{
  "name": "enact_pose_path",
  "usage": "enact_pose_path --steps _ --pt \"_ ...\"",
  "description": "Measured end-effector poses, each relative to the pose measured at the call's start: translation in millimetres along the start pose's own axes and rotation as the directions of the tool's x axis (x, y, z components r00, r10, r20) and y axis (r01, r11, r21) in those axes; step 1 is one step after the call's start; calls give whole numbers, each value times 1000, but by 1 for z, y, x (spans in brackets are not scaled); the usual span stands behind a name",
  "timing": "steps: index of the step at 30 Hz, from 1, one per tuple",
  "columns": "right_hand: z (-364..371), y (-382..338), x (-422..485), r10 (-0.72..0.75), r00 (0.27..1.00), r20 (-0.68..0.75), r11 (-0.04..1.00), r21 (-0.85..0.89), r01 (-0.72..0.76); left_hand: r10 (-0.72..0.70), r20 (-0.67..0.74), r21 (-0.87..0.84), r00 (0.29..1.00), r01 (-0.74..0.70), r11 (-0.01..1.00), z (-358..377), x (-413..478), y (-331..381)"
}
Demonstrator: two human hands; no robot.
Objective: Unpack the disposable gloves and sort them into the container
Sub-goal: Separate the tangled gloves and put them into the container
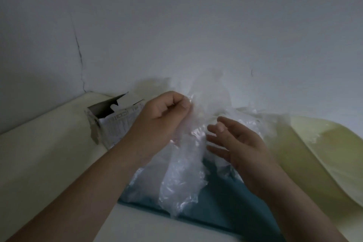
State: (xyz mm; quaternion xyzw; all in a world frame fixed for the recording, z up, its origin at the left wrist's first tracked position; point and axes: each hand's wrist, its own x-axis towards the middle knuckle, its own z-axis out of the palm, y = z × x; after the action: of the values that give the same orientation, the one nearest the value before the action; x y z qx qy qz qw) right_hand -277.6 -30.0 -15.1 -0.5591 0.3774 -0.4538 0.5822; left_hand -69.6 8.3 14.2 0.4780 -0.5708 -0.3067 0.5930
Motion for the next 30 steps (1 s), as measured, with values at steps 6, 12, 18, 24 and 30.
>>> enact_pose_path --steps 6,12,18,24,30 --pt "-5 -9 -10 75 955 286 958 246 -149 -260 368 -448 893 415 792 14 -14 5" --pt "-15 -10 -10 99 995 3 979 182 -97 -513 163 211 843 478 853 12 -8 -11" --pt "-16 -11 -10 108 989 99 987 108 -118 -260 192 59 946 253 966 12 -12 -11" --pt "-21 -14 -7 -19 1000 -1 997 72 19 -283 110 16 953 283 959 11 -10 -23" --pt "-24 -9 -2 61 998 -26 997 43 -60 -373 154 -86 915 388 918 12 -8 -21"
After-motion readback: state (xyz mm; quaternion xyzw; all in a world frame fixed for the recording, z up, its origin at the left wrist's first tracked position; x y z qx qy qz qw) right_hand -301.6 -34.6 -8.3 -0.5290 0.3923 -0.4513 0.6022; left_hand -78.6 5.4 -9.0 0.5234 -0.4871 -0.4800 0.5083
